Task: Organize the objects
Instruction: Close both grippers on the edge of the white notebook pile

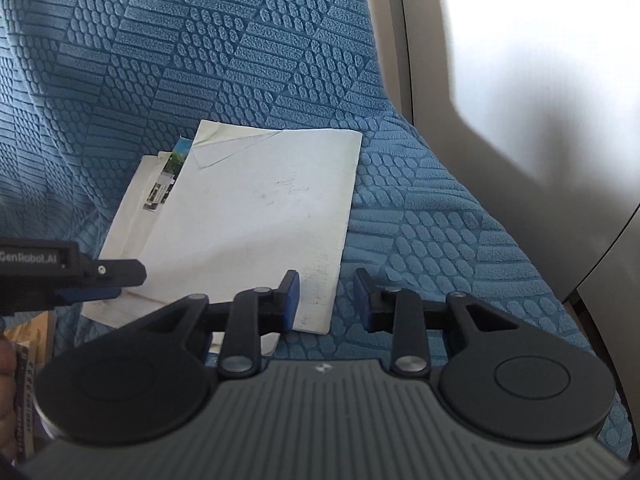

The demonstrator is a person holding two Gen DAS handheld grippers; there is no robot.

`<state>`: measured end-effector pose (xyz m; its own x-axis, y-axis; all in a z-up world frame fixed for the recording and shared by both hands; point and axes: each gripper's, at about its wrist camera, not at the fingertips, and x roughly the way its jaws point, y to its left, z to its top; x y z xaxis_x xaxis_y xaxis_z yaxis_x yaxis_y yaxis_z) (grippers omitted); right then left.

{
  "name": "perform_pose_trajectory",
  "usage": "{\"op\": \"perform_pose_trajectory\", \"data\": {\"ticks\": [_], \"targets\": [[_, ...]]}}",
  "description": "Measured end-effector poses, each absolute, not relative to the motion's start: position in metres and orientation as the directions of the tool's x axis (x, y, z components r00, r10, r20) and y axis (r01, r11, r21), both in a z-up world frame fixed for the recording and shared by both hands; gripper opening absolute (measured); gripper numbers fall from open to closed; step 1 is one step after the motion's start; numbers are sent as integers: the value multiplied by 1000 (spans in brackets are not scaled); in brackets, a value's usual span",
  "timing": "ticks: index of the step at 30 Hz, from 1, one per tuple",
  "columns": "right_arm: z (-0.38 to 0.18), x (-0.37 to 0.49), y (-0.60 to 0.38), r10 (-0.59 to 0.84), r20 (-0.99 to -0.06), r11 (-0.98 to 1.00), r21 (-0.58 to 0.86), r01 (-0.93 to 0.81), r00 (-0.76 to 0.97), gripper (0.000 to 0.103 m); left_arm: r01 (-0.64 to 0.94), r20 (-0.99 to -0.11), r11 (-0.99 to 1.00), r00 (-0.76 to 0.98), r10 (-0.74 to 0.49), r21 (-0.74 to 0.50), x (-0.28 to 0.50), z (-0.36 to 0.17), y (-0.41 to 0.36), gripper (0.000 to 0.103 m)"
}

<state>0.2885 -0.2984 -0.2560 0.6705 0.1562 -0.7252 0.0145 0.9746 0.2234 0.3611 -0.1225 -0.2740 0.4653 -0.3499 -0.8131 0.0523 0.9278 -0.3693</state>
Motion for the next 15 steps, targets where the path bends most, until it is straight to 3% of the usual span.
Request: {"op": "perform_pose_trajectory", "data": {"ticks": [1, 5, 9, 15], "targets": [[-256, 289, -300, 161, -723, 972, 236, 22, 672, 33, 47, -814, 927, 462, -351, -373, 363, -275, -122, 39], [-257, 291, -310, 214, -714, 947, 319, 37, 667, 35, 26, -831, 934, 448, -329, -356, 368, -275, -122, 16], [-260, 291, -321, 328, -677, 886, 463, 35, 658, 50, 22, -835, 934, 441, -328, -355, 369, -275, -120, 16], [-271, 292, -345, 468, -607, 728, 677, 109, 642, 52, 41, -843, 941, 431, -321, -337, 371, -273, -123, 16]]}}
